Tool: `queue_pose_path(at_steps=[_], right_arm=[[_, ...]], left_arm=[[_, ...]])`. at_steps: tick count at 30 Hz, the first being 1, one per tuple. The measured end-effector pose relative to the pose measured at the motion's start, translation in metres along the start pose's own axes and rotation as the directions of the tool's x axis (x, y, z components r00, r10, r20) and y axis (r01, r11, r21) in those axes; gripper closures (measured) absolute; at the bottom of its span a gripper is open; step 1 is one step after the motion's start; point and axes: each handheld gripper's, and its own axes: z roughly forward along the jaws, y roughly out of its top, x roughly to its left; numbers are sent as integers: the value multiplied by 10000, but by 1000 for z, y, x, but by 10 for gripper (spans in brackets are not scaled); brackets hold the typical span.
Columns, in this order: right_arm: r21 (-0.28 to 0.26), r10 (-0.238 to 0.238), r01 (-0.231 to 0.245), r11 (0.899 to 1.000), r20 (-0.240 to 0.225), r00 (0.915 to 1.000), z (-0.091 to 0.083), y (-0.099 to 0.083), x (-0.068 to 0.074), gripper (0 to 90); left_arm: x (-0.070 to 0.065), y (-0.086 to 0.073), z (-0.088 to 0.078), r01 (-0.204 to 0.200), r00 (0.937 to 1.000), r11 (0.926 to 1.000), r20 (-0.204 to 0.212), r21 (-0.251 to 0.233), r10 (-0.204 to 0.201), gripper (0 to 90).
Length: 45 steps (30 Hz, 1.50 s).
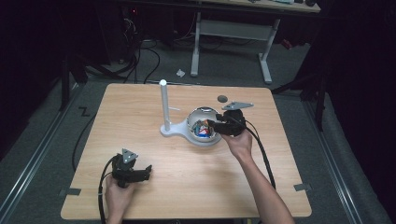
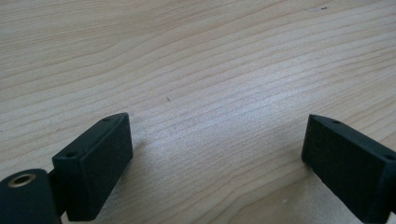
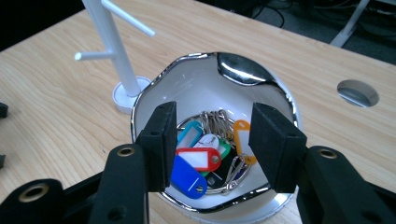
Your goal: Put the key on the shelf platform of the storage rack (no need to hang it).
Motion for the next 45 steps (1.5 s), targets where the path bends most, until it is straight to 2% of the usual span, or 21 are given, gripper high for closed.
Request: queue_pose_path(at_steps=[7, 16, 24, 34, 45], right_arm=[[-412, 48, -40, 9991, 190, 9998, -18, -3, -5, 530], [-461, 454, -443, 9980, 248, 9987, -39, -9, -16, 534], [-605, 467, -439, 9972, 462, 9978, -61, -11, -24, 532], [-849, 508, -444, 9954, 743, 9959, -83, -16, -30, 531], [-950, 522, -447, 9945, 782, 9956, -102, -21, -29, 529]], left_arm=[[0, 0, 0, 22, 10000, 10000, -8, 9, -22, 91], [0, 0, 0, -26, 10000, 10000, 21, 1, 26, 91], [0, 0, 0, 10, 10000, 10000, 5, -1, -10, 91], [0, 0, 0, 68, 10000, 10000, -13, 31, -68, 92], [-1, 0, 0, 76, 10000, 10000, -19, 34, -75, 92]])
